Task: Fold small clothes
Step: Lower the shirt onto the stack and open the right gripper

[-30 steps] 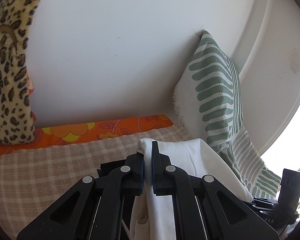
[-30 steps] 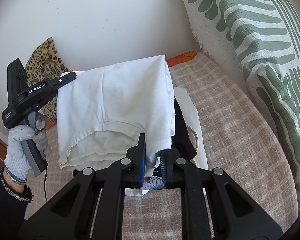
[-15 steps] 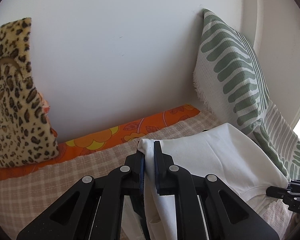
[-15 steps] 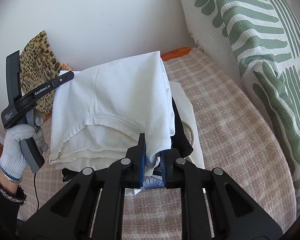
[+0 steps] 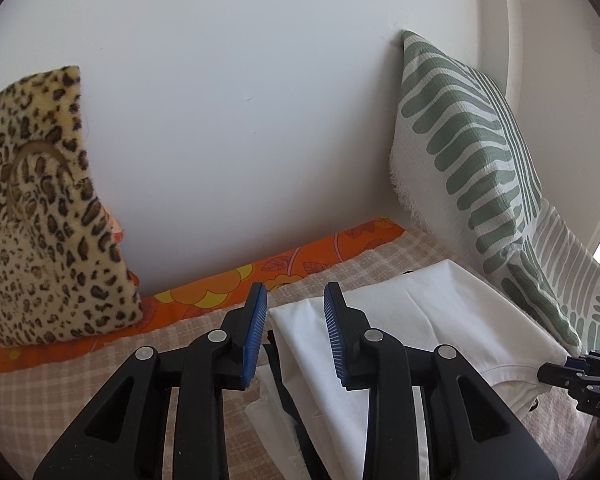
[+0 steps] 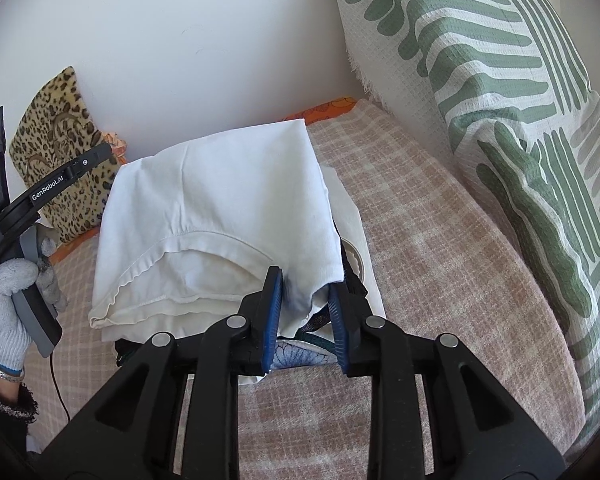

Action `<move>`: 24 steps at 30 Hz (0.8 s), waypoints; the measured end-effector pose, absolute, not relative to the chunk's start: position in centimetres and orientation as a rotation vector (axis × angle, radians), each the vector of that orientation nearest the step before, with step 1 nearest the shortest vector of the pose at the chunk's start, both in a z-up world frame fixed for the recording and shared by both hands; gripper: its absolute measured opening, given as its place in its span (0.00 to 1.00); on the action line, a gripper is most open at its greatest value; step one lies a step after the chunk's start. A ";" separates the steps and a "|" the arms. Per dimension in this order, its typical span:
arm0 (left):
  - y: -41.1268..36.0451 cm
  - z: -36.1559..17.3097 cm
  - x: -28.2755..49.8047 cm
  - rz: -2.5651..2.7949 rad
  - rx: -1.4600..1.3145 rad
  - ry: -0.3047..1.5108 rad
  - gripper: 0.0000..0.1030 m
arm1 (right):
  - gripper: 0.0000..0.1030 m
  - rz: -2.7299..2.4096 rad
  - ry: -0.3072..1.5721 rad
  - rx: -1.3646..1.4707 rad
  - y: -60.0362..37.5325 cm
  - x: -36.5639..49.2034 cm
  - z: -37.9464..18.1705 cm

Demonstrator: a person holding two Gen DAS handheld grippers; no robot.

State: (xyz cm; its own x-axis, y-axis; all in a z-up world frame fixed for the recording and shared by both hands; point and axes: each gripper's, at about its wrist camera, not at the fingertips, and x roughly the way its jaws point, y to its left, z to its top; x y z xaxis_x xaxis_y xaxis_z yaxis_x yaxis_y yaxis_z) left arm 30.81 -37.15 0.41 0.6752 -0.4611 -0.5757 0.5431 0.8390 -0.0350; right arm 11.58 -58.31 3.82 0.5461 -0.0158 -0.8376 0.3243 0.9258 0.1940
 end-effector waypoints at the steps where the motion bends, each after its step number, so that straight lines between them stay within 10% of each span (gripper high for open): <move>1: -37.0 0.5 30.6 -0.568 0.142 0.610 0.27 | 0.26 -0.213 0.976 0.343 -58.2 11.5 4.0; 24: -31.3 5.0 22.2 -0.629 0.132 0.528 0.57 | 0.51 -0.238 0.888 0.320 -52.7 7.1 10.0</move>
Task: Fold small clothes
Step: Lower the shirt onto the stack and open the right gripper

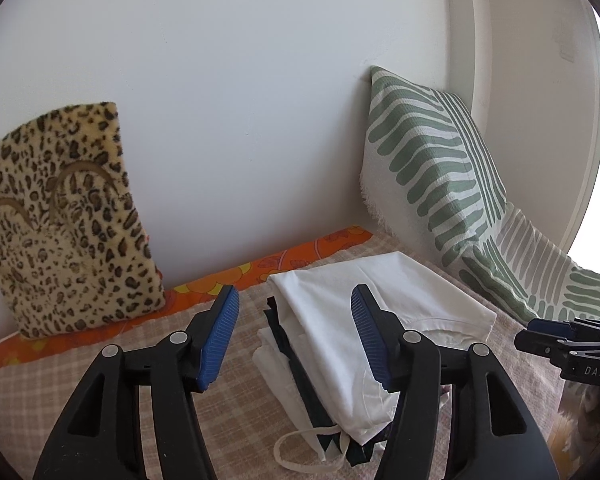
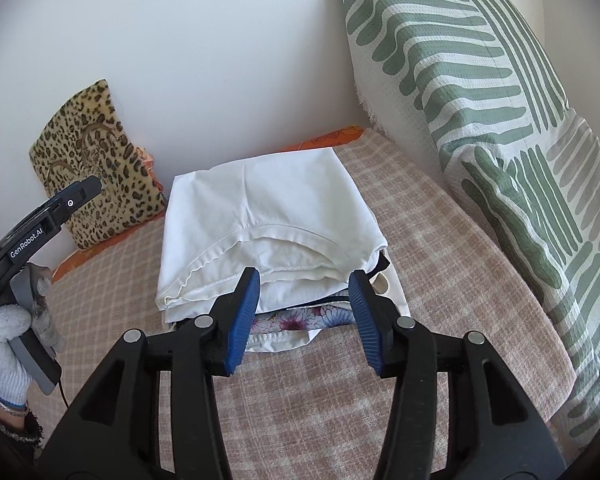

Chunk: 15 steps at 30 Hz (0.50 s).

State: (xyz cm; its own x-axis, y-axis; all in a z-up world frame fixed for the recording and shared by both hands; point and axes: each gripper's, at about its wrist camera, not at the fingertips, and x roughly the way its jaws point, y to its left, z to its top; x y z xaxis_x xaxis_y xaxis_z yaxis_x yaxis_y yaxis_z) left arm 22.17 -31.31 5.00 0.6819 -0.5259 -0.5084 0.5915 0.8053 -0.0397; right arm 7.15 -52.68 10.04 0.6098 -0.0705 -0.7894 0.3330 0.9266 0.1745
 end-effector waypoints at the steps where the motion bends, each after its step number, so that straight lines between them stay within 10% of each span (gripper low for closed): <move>1: -30.8 5.1 21.6 -0.634 0.131 0.523 0.58 | 0.54 -0.237 0.878 0.316 -52.2 6.8 10.3; 15: -25.4 4.9 14.9 -0.640 0.136 0.504 0.81 | 0.79 -0.318 0.781 0.273 -47.5 2.2 10.6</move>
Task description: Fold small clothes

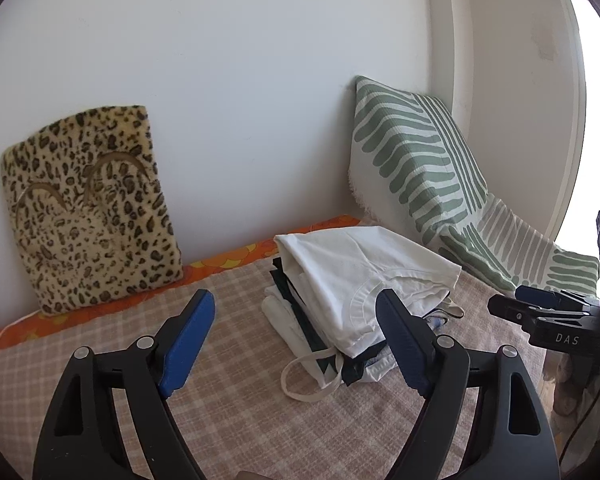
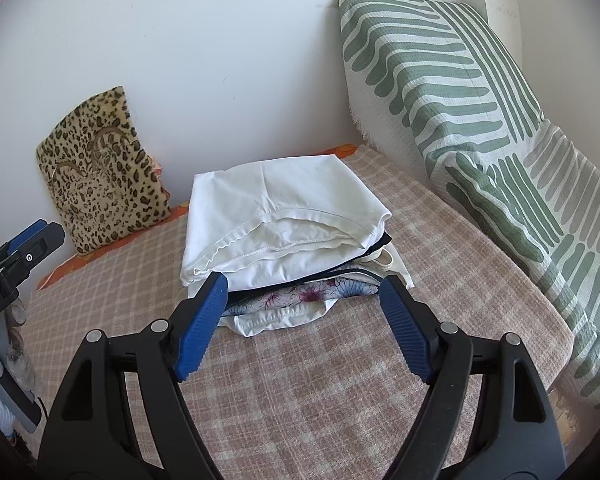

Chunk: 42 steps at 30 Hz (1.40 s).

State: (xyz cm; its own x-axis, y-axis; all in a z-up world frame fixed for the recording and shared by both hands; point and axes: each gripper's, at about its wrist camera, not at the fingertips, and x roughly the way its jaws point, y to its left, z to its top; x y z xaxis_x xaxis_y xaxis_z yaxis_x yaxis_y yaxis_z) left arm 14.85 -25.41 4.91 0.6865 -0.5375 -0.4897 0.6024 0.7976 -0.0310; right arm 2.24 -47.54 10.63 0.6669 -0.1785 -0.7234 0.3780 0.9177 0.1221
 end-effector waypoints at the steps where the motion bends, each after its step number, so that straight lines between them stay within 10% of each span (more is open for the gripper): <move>1: -25.2 4.8 14.6 -0.637 0.133 0.511 0.81 | 0.79 -0.324 0.779 0.270 -47.4 2.1 10.5; 9: -23.8 4.4 12.6 -0.605 0.122 0.501 0.99 | 0.80 -0.336 0.758 0.227 -46.3 1.7 10.7; 42: -23.6 2.5 11.6 -0.582 0.162 0.535 0.99 | 0.82 -0.344 0.774 0.229 -46.4 1.9 9.9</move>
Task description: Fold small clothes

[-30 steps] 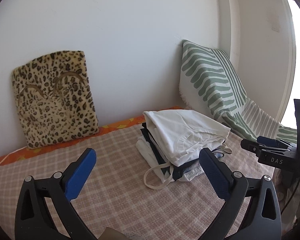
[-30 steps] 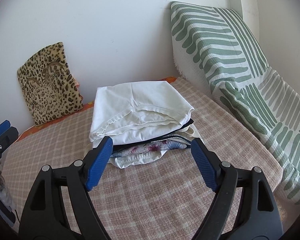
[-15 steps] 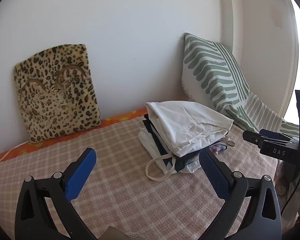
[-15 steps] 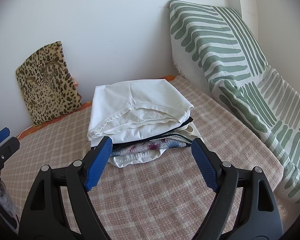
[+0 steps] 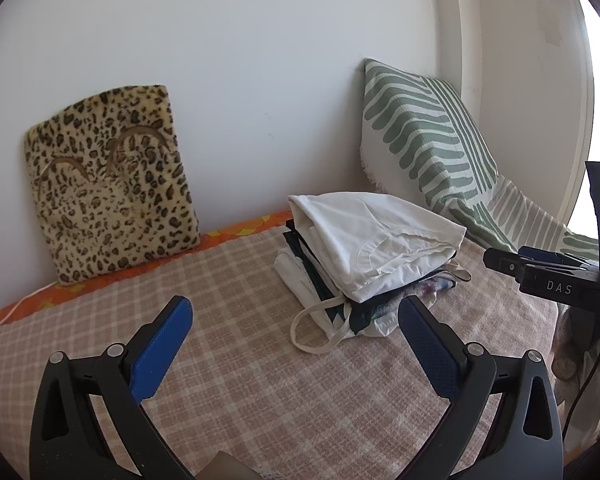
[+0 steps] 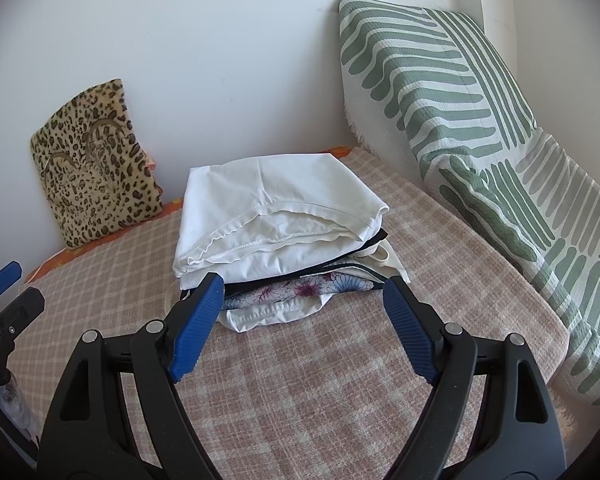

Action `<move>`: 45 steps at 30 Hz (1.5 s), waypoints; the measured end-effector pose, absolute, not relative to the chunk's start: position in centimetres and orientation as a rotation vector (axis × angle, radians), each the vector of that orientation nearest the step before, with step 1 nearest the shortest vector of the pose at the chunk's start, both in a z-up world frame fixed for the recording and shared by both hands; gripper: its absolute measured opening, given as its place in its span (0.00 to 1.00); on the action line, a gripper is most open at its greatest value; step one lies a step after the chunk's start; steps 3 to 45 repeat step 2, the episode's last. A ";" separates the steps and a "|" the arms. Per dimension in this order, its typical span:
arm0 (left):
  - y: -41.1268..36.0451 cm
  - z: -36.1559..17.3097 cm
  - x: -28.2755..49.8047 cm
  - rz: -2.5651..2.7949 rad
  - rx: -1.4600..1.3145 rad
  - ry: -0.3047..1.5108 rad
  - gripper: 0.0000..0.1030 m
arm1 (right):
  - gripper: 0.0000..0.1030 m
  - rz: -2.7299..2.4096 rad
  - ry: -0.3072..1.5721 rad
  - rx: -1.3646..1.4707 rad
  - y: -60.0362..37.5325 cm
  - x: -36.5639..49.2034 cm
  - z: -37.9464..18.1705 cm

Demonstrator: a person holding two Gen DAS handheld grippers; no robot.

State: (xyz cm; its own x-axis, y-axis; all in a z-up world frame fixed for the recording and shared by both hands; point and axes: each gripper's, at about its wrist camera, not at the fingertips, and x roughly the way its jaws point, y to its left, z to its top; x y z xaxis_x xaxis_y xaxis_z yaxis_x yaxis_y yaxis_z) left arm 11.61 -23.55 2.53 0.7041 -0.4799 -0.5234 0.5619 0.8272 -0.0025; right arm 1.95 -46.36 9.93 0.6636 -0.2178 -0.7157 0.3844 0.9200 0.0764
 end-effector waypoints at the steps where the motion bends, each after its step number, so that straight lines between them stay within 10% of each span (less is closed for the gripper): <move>1: -23.6 2.5 11.6 -0.586 0.160 0.539 0.99 | 0.82 -0.344 0.776 0.229 -46.3 1.9 9.8; 45: -23.6 2.4 11.6 -0.587 0.160 0.541 0.99 | 0.82 -0.346 0.778 0.228 -46.3 2.0 9.8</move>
